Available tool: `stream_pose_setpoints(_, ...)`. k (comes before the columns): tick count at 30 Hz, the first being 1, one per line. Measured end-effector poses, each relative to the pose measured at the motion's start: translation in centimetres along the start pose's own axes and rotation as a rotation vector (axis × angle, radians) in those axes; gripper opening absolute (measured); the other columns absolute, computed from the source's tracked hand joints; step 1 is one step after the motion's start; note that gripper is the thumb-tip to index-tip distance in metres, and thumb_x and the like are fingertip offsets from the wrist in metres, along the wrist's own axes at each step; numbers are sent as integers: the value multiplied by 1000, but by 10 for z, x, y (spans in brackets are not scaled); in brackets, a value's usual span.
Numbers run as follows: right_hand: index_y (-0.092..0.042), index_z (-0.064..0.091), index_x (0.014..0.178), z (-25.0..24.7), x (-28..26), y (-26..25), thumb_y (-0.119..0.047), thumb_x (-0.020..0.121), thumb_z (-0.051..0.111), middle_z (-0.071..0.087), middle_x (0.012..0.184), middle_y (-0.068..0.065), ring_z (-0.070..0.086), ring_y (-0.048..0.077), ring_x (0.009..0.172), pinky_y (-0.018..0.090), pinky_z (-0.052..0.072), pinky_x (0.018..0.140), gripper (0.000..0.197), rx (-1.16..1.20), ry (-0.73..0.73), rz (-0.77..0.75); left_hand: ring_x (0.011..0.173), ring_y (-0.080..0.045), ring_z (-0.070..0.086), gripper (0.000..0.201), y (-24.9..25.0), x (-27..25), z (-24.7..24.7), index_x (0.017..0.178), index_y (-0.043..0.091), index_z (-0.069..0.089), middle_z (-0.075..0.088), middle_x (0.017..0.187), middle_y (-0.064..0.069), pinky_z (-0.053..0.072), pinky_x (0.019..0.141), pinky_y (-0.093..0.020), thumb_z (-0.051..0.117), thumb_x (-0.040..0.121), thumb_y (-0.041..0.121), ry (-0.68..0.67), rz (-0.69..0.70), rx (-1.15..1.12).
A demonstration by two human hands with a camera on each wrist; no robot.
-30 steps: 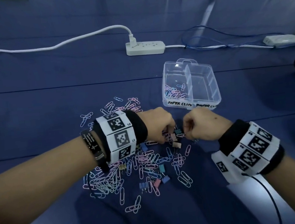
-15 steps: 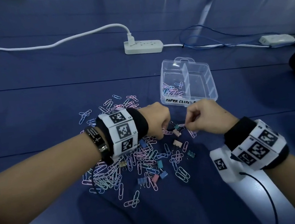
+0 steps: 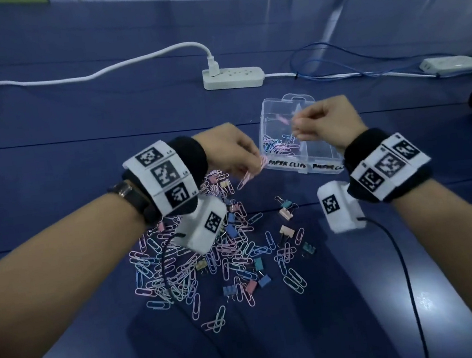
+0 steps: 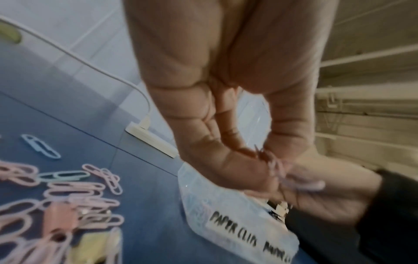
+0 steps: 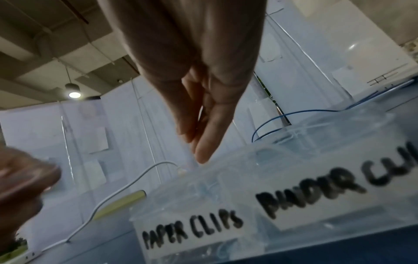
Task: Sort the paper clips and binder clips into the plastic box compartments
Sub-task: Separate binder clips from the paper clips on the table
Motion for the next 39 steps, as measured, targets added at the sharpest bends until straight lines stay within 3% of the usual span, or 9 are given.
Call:
stream_pose_setpoints(5, 8, 61, 104, -2, -10, 6, 7, 88, 49, 62, 96, 16, 64, 8, 70, 13, 53, 69, 20, -9, -64, 14, 40, -2, 59, 21, 10, 19, -10, 66, 5, 57, 63, 43, 4, 54, 50, -13, 61, 80, -9, 98, 11, -389)
stream_pose_setpoints(13, -6, 64, 95, -15, -60, 2, 5, 87, 51, 65, 79, 0, 61, -7, 56, 9, 50, 59, 19, -110, -235, -29, 52, -5, 59, 22, 19, 60, 4, 66, 7, 55, 58, 69, -5, 52, 50, -11, 58, 86, -2, 246, -11, -554)
stream_pose_setpoints(15, -11, 65, 93, -12, -73, 9, 2, 87, 52, 65, 78, -1, 59, -7, 55, 10, 49, 57, 19, -255, -392, 20, 57, -5, 57, 21, 19, 64, 8, 70, 7, 57, 56, 69, -3, 51, 53, -10, 53, 89, -2, 242, -7, -460)
stream_pose_setpoints(20, -17, 65, 87, -4, -87, 20, -2, 80, 63, 62, 79, -1, 56, -6, 55, 5, 44, 59, 17, -549, -485, -13, 104, -20, 59, 33, 24, 59, 11, 107, 1, 68, 66, 108, -15, 46, 95, -26, 43, 87, -8, 229, 70, -52)
stream_pose_setpoints(23, -16, 66, 86, 6, -94, 24, -4, 72, 72, 64, 83, 3, 54, -5, 55, 13, 46, 65, 19, -592, -522, 0, 115, -17, 57, 35, 30, 49, 12, 111, 9, 68, 65, 119, -8, 39, 92, -16, 45, 88, -4, 223, 140, 166)
stream_pose_setpoints(28, -14, 67, 94, 26, -111, 24, -21, 64, 81, 59, 83, -2, 49, -2, 61, 7, 40, 58, 34, -692, -577, -52, 96, -15, 61, 24, 34, 20, 16, 106, 9, 68, 69, 109, -6, 37, 78, -11, 57, 85, 8, 235, 265, 441)
stream_pose_setpoints(31, -12, 66, 92, 37, -115, 22, -25, 65, 80, 57, 86, 0, 46, 2, 64, 19, 42, 63, 33, -759, -591, -99, 85, -11, 53, 29, 20, 0, 30, 109, 15, 64, 66, 109, -4, 41, 78, -21, 68, 80, 15, -9, 155, 630)
stream_pose_setpoints(34, -9, 65, 88, 44, -111, 18, -25, 74, 72, 56, 75, -1, 51, 13, 69, 25, 43, 65, 23, -768, -565, -119, 99, -16, 51, 53, 4, -17, 47, 124, 21, 52, 55, 125, -1, 42, 86, -28, 74, 75, 23, -277, 50, 817)
stream_pose_setpoints(39, -13, 58, 85, 39, -98, 19, -7, 73, 69, 47, 67, -10, 50, 17, 75, 21, 36, 59, 17, -760, -481, -81, 119, -22, 44, 69, -6, -35, 66, 135, 24, 37, 38, 133, -5, 41, 97, -37, 72, 77, 30, -352, 69, 991)
Point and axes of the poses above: each hand's wrist, its own x-axis towards the middle knuckle, its own z-axis out of the palm, y = z × x, the point moved 4 cm from there along x, towards the middle knuckle
